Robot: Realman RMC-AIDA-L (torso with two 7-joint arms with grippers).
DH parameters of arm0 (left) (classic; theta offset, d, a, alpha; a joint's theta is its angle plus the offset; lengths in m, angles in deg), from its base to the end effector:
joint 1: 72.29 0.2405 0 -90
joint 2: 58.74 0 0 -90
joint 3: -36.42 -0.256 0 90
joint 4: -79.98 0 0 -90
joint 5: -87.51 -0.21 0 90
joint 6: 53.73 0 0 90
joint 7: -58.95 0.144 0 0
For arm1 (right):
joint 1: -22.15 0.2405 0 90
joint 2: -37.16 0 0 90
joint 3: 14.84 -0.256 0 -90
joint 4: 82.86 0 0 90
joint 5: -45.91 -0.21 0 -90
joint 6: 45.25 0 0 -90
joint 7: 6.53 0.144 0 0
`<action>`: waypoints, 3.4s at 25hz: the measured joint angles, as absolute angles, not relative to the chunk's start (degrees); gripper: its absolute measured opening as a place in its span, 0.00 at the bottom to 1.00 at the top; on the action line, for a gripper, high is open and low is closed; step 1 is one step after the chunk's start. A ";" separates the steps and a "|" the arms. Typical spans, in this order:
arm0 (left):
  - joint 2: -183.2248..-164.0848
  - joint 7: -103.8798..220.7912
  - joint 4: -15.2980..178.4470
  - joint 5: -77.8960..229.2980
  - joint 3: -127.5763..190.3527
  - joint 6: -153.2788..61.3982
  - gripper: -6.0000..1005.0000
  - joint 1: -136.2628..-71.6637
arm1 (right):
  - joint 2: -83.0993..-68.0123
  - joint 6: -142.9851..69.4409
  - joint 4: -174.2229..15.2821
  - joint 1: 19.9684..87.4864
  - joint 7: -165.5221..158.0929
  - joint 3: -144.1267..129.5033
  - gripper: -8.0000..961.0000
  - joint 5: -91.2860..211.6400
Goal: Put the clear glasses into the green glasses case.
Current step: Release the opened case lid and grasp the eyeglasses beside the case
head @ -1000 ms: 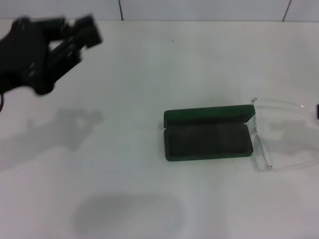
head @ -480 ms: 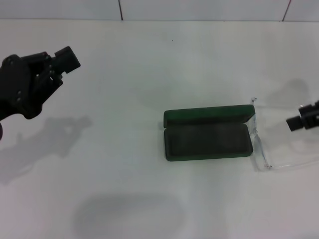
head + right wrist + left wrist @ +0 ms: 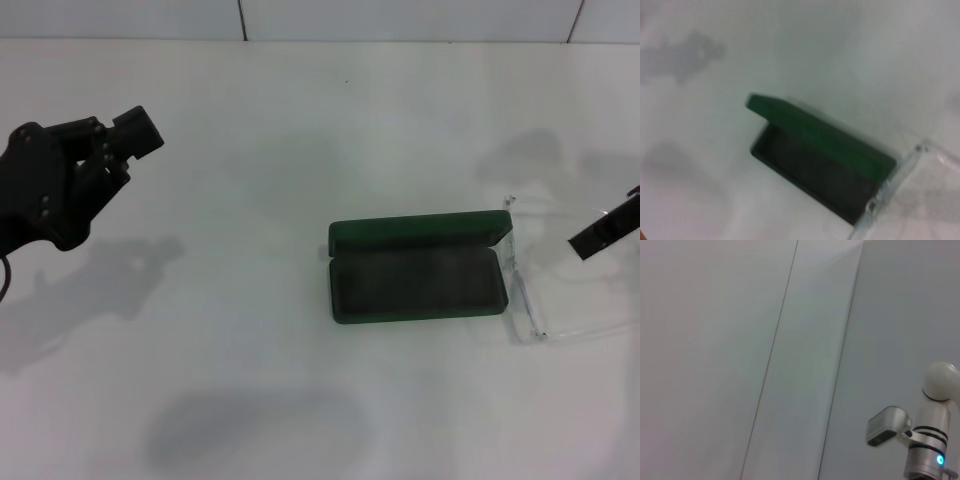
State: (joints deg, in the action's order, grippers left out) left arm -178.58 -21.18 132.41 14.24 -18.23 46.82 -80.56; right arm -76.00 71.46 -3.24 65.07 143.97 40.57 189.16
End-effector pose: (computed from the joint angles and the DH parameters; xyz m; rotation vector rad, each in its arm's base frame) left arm -0.2510 0.2562 0.0631 -2.3861 -0.4621 -1.3341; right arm 0.1609 0.3490 0.0963 -2.6194 1.2887 -0.3789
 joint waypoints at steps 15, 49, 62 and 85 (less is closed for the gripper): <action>-178.40 -11.93 126.53 14.34 -17.94 46.88 0.06 -83.63 | -78.52 58.28 -18.27 73.18 150.70 49.13 0.60 196.16; -178.27 -6.69 123.40 12.64 -17.81 46.28 0.06 -85.98 | -78.59 49.75 -24.76 69.57 156.05 53.38 0.53 194.07; -178.26 -6.63 122.15 12.68 -17.80 46.25 0.06 -87.22 | -78.66 48.33 -24.62 68.40 155.47 53.45 0.40 193.53; -178.53 -6.65 121.98 13.53 -17.81 46.58 0.06 -86.68 | -78.61 47.05 -25.04 67.77 154.52 52.82 0.34 193.48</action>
